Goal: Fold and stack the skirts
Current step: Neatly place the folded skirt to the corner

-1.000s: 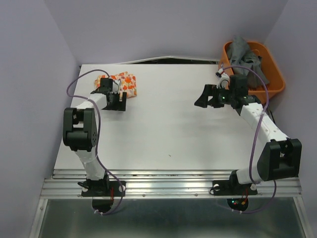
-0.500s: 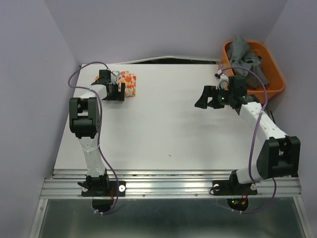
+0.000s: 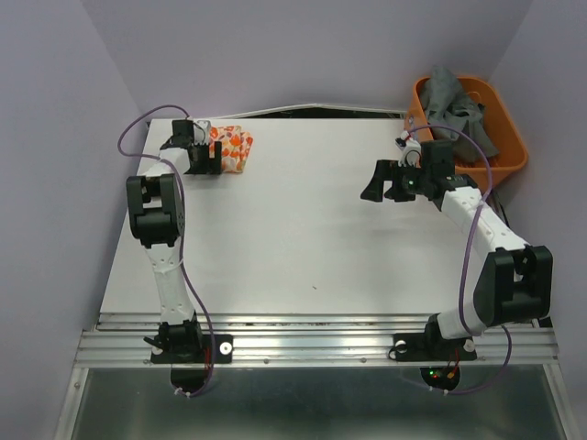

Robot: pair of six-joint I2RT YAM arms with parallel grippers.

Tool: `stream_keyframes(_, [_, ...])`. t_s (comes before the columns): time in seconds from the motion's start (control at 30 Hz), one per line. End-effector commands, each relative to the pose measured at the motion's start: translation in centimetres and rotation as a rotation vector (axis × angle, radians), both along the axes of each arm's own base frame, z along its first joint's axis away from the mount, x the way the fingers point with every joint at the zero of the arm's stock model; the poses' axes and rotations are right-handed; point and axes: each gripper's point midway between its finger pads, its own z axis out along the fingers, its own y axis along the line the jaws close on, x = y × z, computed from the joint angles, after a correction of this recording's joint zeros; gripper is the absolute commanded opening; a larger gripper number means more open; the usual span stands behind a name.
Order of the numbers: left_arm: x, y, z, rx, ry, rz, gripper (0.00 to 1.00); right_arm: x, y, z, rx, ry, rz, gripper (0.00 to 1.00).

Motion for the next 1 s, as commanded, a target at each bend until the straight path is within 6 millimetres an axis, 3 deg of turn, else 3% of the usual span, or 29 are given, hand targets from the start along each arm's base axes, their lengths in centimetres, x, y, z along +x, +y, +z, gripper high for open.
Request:
stream_keyframes(0.0, [0.9, -1.0, 0.1, -0.084, 0.001, 0.029, 0.98, 1.2, -0.5, 1.3, -0.021, -0.054, -0.009, 1.0])
stream_keyframes(0.23, [2.4, -1.4, 0.5, -0.124, -0.022, 0.062, 0.98, 1.3, -0.5, 1.0, -0.021, -0.045, -0.01, 1.0])
stream_keyframes(0.43, [2.7, -1.5, 0.6, -0.103, -0.023, 0.013, 0.98, 2.1, -0.5, 2.4, -0.026, -0.088, -0.01, 1.0])
stream_keyframes(0.5, [2.1, -2.4, 5.3, -0.091, -0.131, -0.044, 0.98, 3.1, -0.9, 4.4, -0.051, -0.155, -0.02, 1.0])
stream_keyframes(0.53, [1.2, -2.8, 4.0, -0.083, -0.101, -0.06, 0.98, 3.4, -0.9, 5.4, -0.054, -0.182, -0.016, 1.0])
stream_keyframes(0.57, [0.9, -3.1, 8.3, -0.064, -0.182, -0.084, 0.98, 3.9, -1.3, 6.6, -0.073, -0.221, -0.032, 1.0])
stream_keyframes(0.6, [-0.1, -3.9, 9.2, -0.05, -0.189, -0.108, 0.98, 4.5, -1.4, 8.8, -0.087, -0.282, -0.031, 1.0])
stream_keyframes(0.63, [-1.1, -4.0, 14.1, -0.027, -0.275, -0.133, 0.98, 5.0, -2.1, 10.0, -0.1, -0.311, -0.049, 1.0])
stream_keyframes(0.7, [-3.0, -4.2, 18.2, -0.02, -0.353, -0.147, 0.98, 5.6, -3.6, 12.5, -0.119, -0.374, -0.088, 1.0])
stream_keyframes(0.73, [-4.7, -4.3, 23.7, -0.026, -0.468, -0.139, 0.98, 6.1, -4.6, 14.5, -0.124, -0.421, -0.111, 1.0])
stream_keyframes(0.8, [-6.8, -4.3, 27.9, -0.029, -0.553, -0.126, 0.98, 6.0, -5.5, 16.8, -0.134, -0.482, -0.13, 1.0])
stream_keyframes(0.83, [-9.2, -4.3, 30.8, -0.026, -0.592, -0.129, 0.98, 5.9, -5.9, 17.6, -0.134, -0.499, -0.137, 1.0])
stream_keyframes(0.9, [-11.5, -4.6, 32.9, 0.0, -0.625, -0.185, 0.98, 4.9, -6.0, 19.0, -0.121, -0.525, -0.129, 1.0])
stream_keyframes(0.97, [-14.7, -4.8, 33.4, 0.004, -0.613, -0.206, 0.98, 3.7, -5.6, 18.9, -0.127, -0.529, -0.089, 1.0])
